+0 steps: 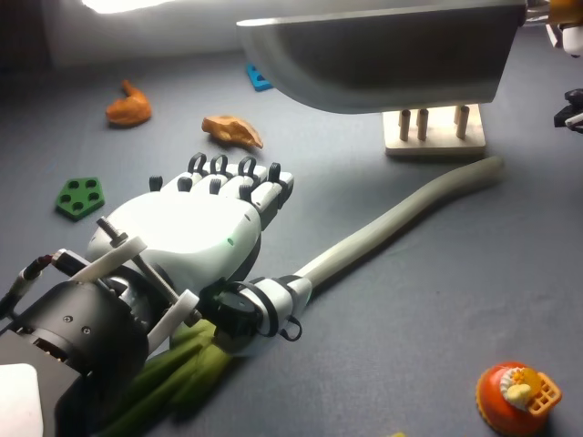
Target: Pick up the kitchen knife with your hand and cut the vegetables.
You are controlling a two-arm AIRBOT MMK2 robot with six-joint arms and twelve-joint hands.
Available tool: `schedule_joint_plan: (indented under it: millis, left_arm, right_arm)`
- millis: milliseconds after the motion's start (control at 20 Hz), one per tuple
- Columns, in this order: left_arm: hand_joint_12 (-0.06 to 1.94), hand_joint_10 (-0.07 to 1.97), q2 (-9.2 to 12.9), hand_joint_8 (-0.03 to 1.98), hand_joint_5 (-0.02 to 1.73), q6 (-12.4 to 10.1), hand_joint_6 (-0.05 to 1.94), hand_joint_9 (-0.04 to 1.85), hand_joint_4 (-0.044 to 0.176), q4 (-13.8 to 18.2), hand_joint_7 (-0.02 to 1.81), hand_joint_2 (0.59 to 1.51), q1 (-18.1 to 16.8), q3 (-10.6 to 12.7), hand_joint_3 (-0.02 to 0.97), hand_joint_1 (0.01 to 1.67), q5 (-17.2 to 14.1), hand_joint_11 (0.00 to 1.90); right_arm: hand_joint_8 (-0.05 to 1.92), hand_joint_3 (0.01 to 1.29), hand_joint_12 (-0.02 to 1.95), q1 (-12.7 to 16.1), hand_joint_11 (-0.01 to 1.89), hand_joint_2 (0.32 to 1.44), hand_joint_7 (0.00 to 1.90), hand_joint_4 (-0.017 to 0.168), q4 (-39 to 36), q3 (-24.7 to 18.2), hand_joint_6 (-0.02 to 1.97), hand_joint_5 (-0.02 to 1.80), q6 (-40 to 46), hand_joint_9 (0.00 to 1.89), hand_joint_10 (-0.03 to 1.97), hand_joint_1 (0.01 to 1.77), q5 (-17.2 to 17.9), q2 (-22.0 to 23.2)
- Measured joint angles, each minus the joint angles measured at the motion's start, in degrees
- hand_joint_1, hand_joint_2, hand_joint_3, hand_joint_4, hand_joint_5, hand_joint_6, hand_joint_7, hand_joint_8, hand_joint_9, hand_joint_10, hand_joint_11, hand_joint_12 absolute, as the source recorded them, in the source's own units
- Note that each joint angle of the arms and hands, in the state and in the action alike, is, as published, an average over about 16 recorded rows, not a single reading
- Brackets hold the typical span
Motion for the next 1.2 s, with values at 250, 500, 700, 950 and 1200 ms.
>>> schedule_joint_plan:
  millis: [250,500,700,950,1200]
  left_arm:
    - [0.01,0.01,0.3,0.00,0.04,0.0,0.00,0.02,0.003,-0.5,0.02,1.400,-0.1,0.0,-0.001,0.32,-0.1,0.02]
    - [0.01,0.01,0.3,0.00,0.04,0.0,0.00,0.02,0.003,-0.9,0.02,1.400,-0.1,-0.1,-0.001,0.33,0.0,0.02]
    - [0.01,0.01,0.3,0.00,0.05,0.0,0.00,0.02,0.003,-1.0,0.02,1.400,-0.1,-0.1,-0.001,0.33,0.3,0.02]
    - [0.01,0.01,0.3,0.00,0.05,0.0,0.00,0.02,0.003,-0.9,0.03,1.400,-0.1,-0.1,-0.001,0.33,0.6,0.02]
    - [0.01,0.01,0.3,0.00,0.06,0.0,0.00,0.02,0.003,-0.4,0.03,1.400,0.1,-0.1,0.000,0.33,0.8,0.02]
  right_arm:
    - [1.89,0.88,1.91,-0.3,1.70,0.69,1.57,0.166,0.0,2.4,1.91,1.34,0.0,1.64,1.91,1.57,0.0,-1.8]
    - [1.89,0.88,1.91,-0.7,1.70,0.69,1.57,0.166,0.0,4.2,1.91,1.34,0.0,1.64,1.90,1.57,0.1,-3.3]
    - [1.89,0.87,1.91,-1.5,1.70,0.69,1.56,0.166,0.1,5.2,1.92,1.34,0.0,1.64,1.91,1.56,0.3,-4.1]
    - [1.90,0.84,1.91,-2.6,1.70,0.71,1.56,0.166,0.2,5.6,1.92,1.33,0.1,1.64,1.91,1.56,0.8,-4.4]
    - [1.90,0.79,1.91,-3.5,1.68,0.74,1.53,0.160,0.3,5.7,1.91,1.29,0.3,1.61,1.91,1.52,1.4,-4.4]
